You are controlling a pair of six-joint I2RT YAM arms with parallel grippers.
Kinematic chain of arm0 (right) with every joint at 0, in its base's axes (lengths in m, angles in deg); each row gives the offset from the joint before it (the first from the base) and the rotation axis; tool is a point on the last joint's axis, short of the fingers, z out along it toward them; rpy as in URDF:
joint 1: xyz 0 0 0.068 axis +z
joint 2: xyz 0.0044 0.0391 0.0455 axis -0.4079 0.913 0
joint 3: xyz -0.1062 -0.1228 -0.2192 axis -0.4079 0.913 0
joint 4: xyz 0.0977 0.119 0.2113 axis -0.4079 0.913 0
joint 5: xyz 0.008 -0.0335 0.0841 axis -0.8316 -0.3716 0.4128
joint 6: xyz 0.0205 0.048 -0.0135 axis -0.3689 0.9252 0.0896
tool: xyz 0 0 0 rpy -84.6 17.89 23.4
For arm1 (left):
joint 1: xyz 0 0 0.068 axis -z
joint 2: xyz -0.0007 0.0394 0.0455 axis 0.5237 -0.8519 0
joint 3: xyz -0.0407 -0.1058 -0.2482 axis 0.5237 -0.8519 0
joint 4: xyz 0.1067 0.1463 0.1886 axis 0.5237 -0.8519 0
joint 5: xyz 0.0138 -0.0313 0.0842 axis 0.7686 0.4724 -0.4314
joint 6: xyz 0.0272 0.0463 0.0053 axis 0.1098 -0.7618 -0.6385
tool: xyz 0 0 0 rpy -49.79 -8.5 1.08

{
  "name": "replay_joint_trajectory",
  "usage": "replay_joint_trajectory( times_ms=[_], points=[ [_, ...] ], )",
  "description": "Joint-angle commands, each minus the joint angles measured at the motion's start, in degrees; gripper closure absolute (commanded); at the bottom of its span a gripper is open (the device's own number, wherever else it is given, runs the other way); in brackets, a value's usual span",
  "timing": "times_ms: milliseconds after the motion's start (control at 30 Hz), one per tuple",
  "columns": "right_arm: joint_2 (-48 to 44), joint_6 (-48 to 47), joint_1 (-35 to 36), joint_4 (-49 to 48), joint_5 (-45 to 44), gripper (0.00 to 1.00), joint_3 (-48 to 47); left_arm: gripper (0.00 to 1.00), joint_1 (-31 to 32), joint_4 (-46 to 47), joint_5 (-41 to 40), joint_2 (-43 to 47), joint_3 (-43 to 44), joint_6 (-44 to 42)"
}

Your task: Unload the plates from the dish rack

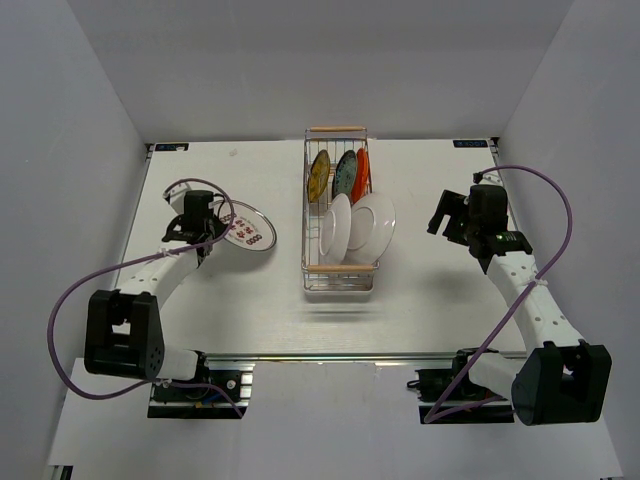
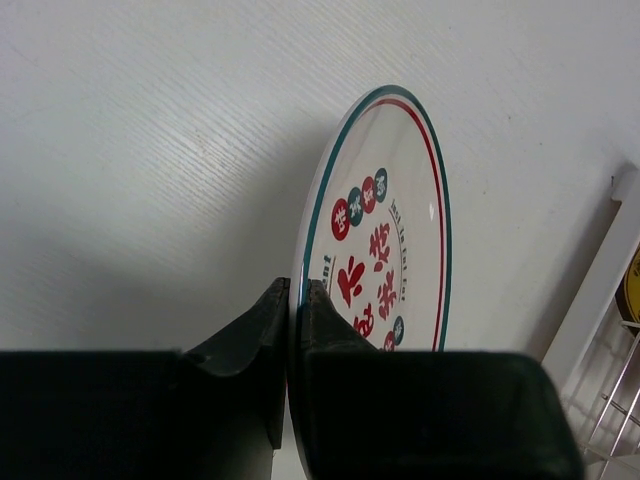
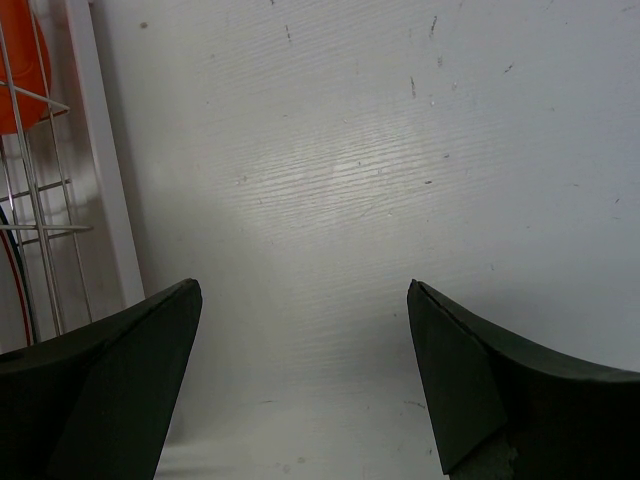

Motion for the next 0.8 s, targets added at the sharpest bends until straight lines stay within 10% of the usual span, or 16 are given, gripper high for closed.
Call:
replay_joint_trajectory(
  times_ms=[0, 533, 767],
  points=[
    [-0.1, 0.0, 0.0, -0.1, 0.3, 0.11, -2.1, 0.84, -1.0, 1.7, 2.0, -0.1, -0.6, 1.5],
    [-0.9, 0.8, 0.0, 0.2, -1.0, 0.11, 0.0, 0.46, -1.0, -4.3, 0.2, -0.9, -1.3, 2.9],
    [-1.5, 0.8, 0.0, 0.3, -1.2, 0.11, 0.0, 0.02, -1.0, -12.0, 0.5, 2.0, 4.6, 0.9]
  ],
)
